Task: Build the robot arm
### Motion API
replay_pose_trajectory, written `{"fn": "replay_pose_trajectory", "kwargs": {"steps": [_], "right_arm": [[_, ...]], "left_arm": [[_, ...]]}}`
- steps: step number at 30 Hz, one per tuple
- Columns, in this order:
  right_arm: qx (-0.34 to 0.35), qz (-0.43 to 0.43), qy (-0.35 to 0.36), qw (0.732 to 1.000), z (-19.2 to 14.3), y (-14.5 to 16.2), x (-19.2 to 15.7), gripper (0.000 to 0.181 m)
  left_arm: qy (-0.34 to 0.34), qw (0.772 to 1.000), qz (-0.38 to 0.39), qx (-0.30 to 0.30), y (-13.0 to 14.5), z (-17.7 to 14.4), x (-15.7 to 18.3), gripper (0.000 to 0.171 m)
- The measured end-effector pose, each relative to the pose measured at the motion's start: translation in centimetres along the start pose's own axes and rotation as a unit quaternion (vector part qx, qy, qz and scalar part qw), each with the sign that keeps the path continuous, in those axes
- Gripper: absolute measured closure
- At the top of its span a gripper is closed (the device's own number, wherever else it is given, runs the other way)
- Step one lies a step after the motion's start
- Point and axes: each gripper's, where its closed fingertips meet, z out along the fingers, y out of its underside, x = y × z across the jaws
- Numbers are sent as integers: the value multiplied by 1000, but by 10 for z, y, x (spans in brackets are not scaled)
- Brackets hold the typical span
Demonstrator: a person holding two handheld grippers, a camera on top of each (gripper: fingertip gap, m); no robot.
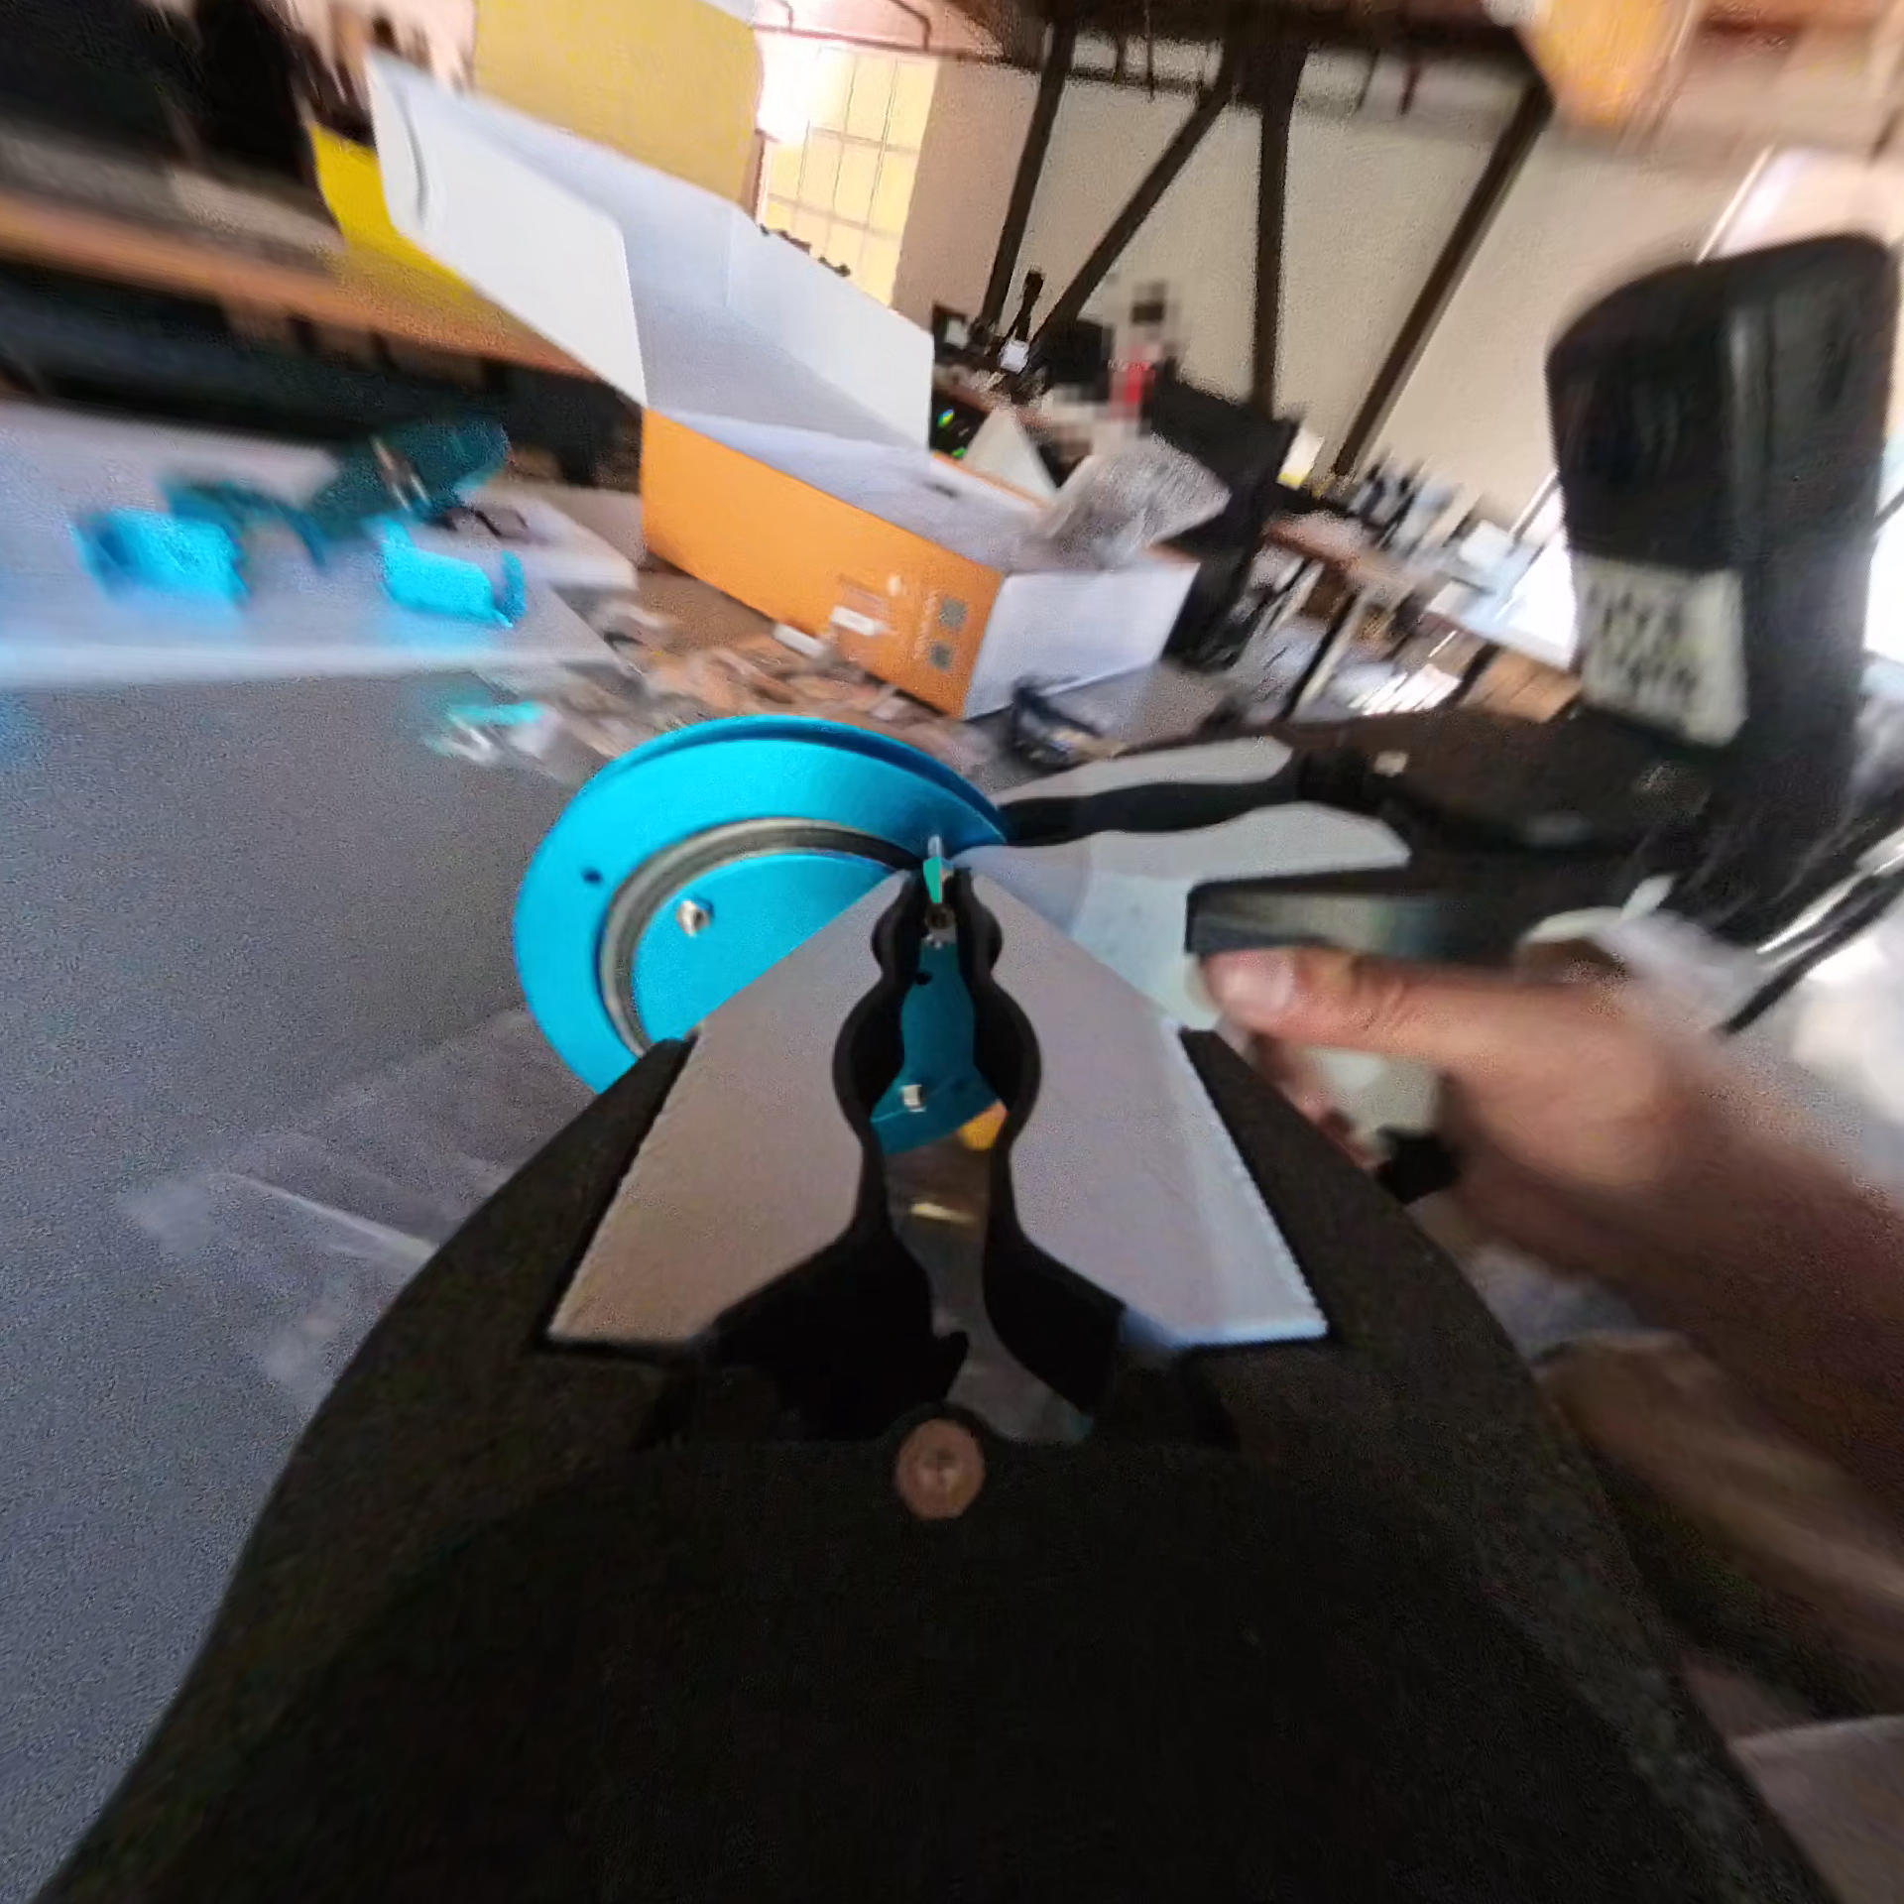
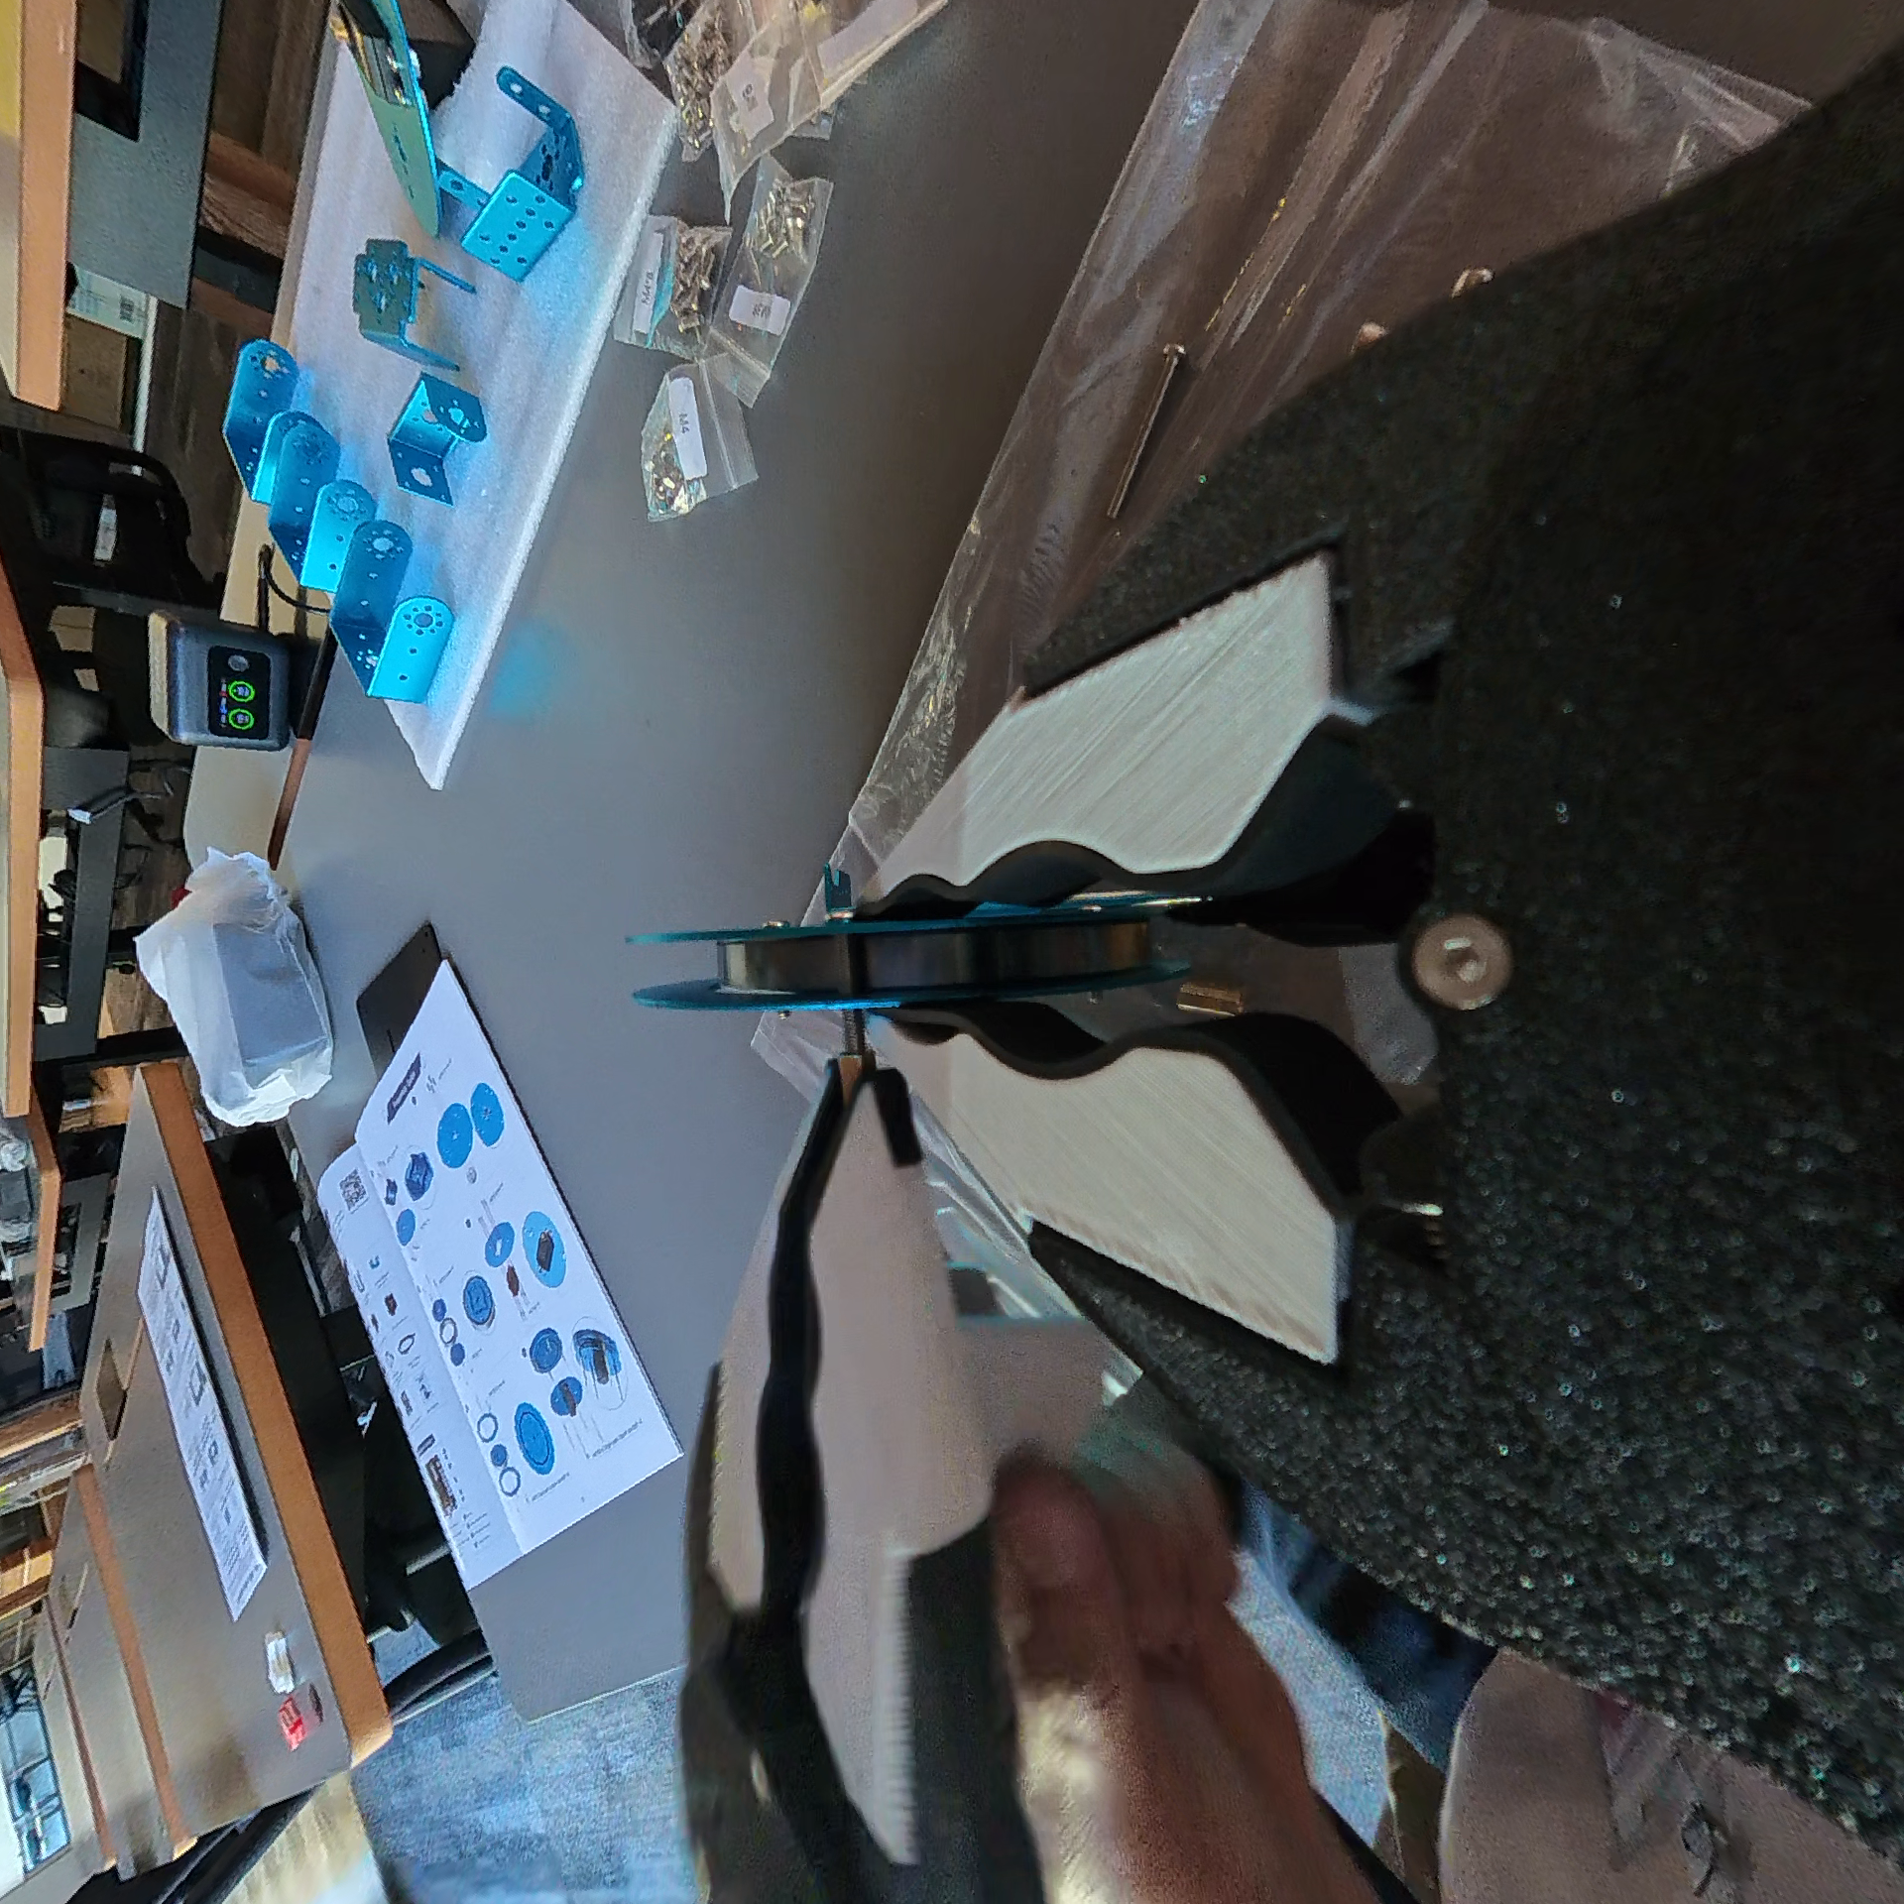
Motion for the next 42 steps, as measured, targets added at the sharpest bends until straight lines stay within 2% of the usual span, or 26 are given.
{"fn": "replay_pose_trajectory", "kwargs": {"steps": [1, 3, 4, 5, 6, 8, 10, 11, 12, 14, 16, 19, 22, 25, 27, 29, 30, 31, 33, 34, 35, 36, 38, 40, 41, 42], "right_arm": [[0, -1, 0, 1000, 0, 0, 0, 168], [0, -2, 1, 1000, 0, 0, 0, 169], [0, 0, -1, 1000, 0, 1, 1, 169], [0, 1, -2, 1000, -1, 1, 1, 169], [0, 0, -2, 1000, -1, 1, 0, 169], [-1, -4, 0, 1000, -1, 2, -1, 168], [1, 2, 1, 1000, -2, 2, 0, 169], [2, 6, 1, 1000, -2, 2, 1, 169], [3, 9, 1, 1000, -3, 2, 1, 169], [4, 8, 1, 1000, -3, 2, 1, 169], [2, 3, 2, 1000, -3, 2, 0, 169], [-1, -1, 1, 1000, -2, 2, -1, 169], [-2, -3, 0, 1000, -1, 2, -2, 168], [-2, -2, -1, 1000, -1, 2, -2, 169], [-1, 0, -1, 1000, -1, 2, -2, 169], [-2, 3, -2, 1000, -1, 2, -1, 169], [-2, 3, -2, 1000, -1, 2, -1, 169], [-2, 3, -2, 1000, -1, 2, -1, 169], [-3, 4, -3, 1000, 0, 1, 0, 168], [-3, 6, -4, 1000, 0, 2, 1, 168], [-2, 7, -3, 1000, -1, 2, 2, 169], [-1, 8, -3, 1000, -1, 2, 2, 169], [-2, 7, -5, 1000, 0, 2, 1, 169], [-1, 7, -3, 1000, 0, 2, 1, 169], [0, 9, -2, 1000, -1, 2, 1, 169], [1, 11, -2, 1000, -1, 2, 2, 169]], "left_arm": [[-33, 988, 151, -16, 0, 0, 0, 167], [-91, 907, 410, -40, 1, 0, 0, 167], [-113, 861, 493, -45, 1, 0, 0, 167], [-128, 835, 534, -47, 0, 0, 0, 166], [-136, 836, 530, -45, 0, -1, 0, 166], [-122, 893, 431, -34, 2, -3, 1, 165], [-71, 970, 231, -22, 5, -8, 1, 151], [-41, 992, 114, -16, 5, -10, 2, 144], [-13, 1000, -2, -4, 3, -13, 1, 144], [49, 978, -203, 28, -2, -16, 1, 148], [85, 942, -320, 50, -6, -15, 1, 149], [87, 933, -345, 45, 0, -7, 5, 150], [74, 924, -371, 58, -2, -7, 4, 165], [55, 936, -342, 60, 0, -6, 2, 167], [29, 967, -249, 42, 1, -5, 3, 167], [-10, 998, -62, 8, 3, -4, 3, 168], [-32, 998, 58, -11, 4, -4, 2, 168], [-60, 979, 194, -29, 5, -4, 0, 167], [-117, 881, 456, -50, 5, -3, -2, 167], [-135, 829, 540, -51, 4, -3, -3, 167], [-144, 806, 572, -50, 4, -2, -5, 167], [-141, 819, 555, -45, 4, -2, -5, 167], [-113, 894, 433, -31, 5, -4, -4, 166], [-64, 972, 228, -10, 1, -10, -1, 159], [-35, 993, 109, -2, -1, -13, 0, 158], [2, 1000, -9, 6, -1, -14, 1, 157]]}}
